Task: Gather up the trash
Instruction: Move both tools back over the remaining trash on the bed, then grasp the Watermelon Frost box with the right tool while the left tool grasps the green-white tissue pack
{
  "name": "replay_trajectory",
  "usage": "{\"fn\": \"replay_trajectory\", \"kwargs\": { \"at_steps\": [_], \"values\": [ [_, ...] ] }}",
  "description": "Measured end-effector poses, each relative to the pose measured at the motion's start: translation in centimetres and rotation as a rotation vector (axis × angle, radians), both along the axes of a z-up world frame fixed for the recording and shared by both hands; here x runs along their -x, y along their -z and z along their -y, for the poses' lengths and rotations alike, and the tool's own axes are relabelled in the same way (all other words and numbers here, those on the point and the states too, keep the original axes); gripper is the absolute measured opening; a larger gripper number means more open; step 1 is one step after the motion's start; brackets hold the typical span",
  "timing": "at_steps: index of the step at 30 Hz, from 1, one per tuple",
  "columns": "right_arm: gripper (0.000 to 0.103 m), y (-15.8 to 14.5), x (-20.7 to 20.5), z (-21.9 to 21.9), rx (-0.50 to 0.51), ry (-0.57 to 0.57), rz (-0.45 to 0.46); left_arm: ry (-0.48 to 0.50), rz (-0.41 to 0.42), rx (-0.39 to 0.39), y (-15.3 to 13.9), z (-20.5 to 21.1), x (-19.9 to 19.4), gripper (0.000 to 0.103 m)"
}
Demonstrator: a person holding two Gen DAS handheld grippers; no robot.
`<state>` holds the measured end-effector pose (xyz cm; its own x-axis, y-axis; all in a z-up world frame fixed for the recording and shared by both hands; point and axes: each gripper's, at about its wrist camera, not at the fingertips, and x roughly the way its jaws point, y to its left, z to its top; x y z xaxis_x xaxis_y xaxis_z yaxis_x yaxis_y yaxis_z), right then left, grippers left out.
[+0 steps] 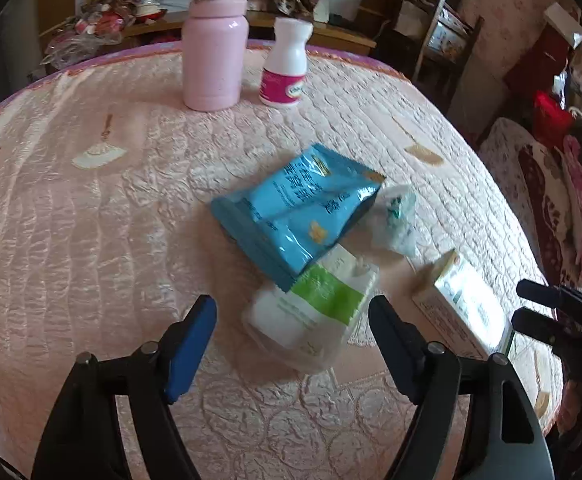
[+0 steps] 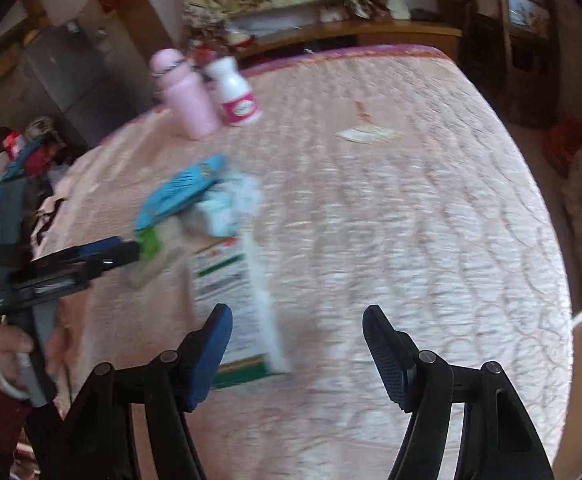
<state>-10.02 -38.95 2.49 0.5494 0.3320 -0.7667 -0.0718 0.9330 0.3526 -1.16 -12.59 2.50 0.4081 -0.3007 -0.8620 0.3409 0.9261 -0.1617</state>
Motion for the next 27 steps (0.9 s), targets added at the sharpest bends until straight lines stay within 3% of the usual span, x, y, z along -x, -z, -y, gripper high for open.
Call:
{"fn": "replay_trajectory", "kwargs": {
  "at_steps": [8, 9, 10, 11, 13, 17, 27],
  "values": [
    [0.075, 1.9, -1.6, -5.2, 0.077, -0.081, -0.009, 0.018, -0.006, -0.066, 1.7, 1.6, -0.8, 0.079],
    [0.062, 2.1, -1.6, -5.2, 0.091, -0.069, -0.011, 0.020, -0.008, -0.066, 1.9, 1.8, -0.8, 0.079],
    [0.060, 2.2, -1.4, -5.1, 0.097, -0.054, -0.004, 0.022, 0.007, -0.079, 2.0, 2.2, -0.6, 0.076],
    [0.060, 2.1, -1.1, -4.9, 0.100, -0.045, 0.004, 0.032, 0.018, -0.088, 2.0, 2.6, -0.3, 0.063],
    [0.060, 2.0, -0.2, -4.1, 0.103, -0.029, 0.008, 0.049, 0.037, -0.110, 2.0, 3.2, 0.7, 0.055],
    [0.060, 1.0, 2.2, -2.4, 0.098, 0.005, 0.033, 0.056, 0.036, -0.064, 1.2, 3.6, 3.0, 0.037],
    [0.060, -1.6, 7.8, -0.4, 0.109, 0.072, 0.090, 0.100, 0.086, -0.011, -2.1, 5.8, 9.4, 0.034]
  ]
}}
